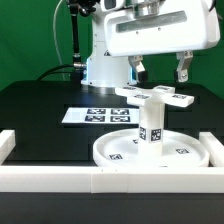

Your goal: Assemble round table

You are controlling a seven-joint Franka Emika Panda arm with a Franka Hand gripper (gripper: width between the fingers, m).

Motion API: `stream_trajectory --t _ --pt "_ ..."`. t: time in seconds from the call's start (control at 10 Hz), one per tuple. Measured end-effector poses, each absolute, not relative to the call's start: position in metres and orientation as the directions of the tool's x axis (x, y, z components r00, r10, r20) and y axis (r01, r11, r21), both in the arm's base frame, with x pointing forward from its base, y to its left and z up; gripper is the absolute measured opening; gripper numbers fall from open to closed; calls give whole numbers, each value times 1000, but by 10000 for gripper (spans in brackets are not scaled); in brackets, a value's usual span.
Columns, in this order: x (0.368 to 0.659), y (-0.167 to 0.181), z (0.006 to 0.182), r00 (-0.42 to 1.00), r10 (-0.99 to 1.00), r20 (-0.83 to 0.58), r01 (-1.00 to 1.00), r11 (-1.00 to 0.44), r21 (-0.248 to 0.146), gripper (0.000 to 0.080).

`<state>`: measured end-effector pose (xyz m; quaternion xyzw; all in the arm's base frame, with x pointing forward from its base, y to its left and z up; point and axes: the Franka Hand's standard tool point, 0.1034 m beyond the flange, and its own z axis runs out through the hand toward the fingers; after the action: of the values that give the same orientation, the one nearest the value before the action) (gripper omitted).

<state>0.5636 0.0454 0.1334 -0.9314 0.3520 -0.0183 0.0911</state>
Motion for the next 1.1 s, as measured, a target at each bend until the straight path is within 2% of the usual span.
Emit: stream_trajectory --t 0.4,0.6,0.8,1.1 --pt "563 45 133 913 -407 26 -396 -901 -179 649" --pt "565 47 135 991 -115 74 -106 -988 -115 649" --pt "570 56 135 989 130 69 135 -989 -66 649" --pt "571 54 134 943 324 83 328 -943 -51 649"
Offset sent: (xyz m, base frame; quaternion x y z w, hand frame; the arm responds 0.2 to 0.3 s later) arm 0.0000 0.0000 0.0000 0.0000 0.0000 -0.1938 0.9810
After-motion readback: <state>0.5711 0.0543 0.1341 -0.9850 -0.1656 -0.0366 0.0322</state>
